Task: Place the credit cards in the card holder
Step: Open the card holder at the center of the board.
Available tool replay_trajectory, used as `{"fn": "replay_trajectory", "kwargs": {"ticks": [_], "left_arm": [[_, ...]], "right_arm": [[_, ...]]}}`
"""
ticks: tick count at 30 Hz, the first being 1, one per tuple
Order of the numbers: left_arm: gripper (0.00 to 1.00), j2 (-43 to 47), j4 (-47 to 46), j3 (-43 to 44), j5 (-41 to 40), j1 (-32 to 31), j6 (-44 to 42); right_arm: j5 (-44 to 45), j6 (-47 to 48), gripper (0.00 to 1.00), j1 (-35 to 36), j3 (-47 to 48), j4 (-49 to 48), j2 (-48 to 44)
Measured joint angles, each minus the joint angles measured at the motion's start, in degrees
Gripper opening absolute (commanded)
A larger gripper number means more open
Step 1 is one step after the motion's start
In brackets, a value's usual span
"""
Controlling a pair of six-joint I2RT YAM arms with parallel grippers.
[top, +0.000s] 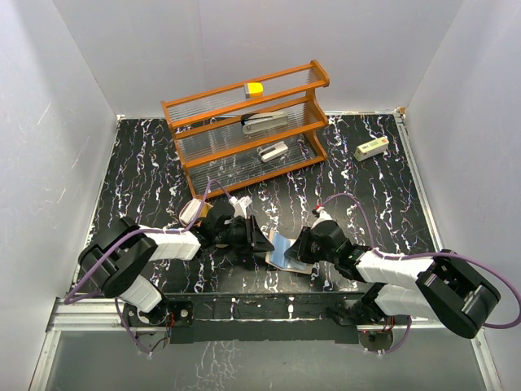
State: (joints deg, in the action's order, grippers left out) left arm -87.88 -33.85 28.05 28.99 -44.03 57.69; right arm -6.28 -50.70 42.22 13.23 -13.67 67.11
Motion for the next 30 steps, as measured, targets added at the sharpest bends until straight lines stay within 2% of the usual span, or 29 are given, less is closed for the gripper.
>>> {"fn": "replay_trajectory", "kwargs": {"ticks": [7, 11, 17, 21, 24, 30], "left_arm": [[0.24, -1.16, -0.02, 0.0, 0.0, -0.02, -0.04], [0.12, -2.1, -0.07, 0.0, 0.02, -0.02, -0.15], [0.0, -2.49, -0.42, 0.0, 0.26, -0.02, -0.22], [0.0, -2.34, -0.48, -0.04, 0.42, -0.02, -0.02], [0.0, -1.31, -0.42, -0.83, 0.33, -0.07, 0.33], [0.0, 5.4, 6.29, -1.73, -3.15, -1.14, -0.46]], "right_arm": [[-0.09, 0.0, 0.12, 0.0, -0.02, -0.11, 0.0], [-0.11, 0.0, 0.12, 0.0, -0.02, -0.15, 0.0], [-0.13, 0.0, 0.12, 0.0, -0.11, -0.31, 0.0], [-0.33, 0.0, 0.14, -0.02, -0.37, -0.96, 0.02], [-1.49, -0.02, 0.2, 0.0, -0.37, -1.81, 0.7], [-4.85, -0.26, 0.44, 0.15, 2.01, -1.44, 2.36]]}}
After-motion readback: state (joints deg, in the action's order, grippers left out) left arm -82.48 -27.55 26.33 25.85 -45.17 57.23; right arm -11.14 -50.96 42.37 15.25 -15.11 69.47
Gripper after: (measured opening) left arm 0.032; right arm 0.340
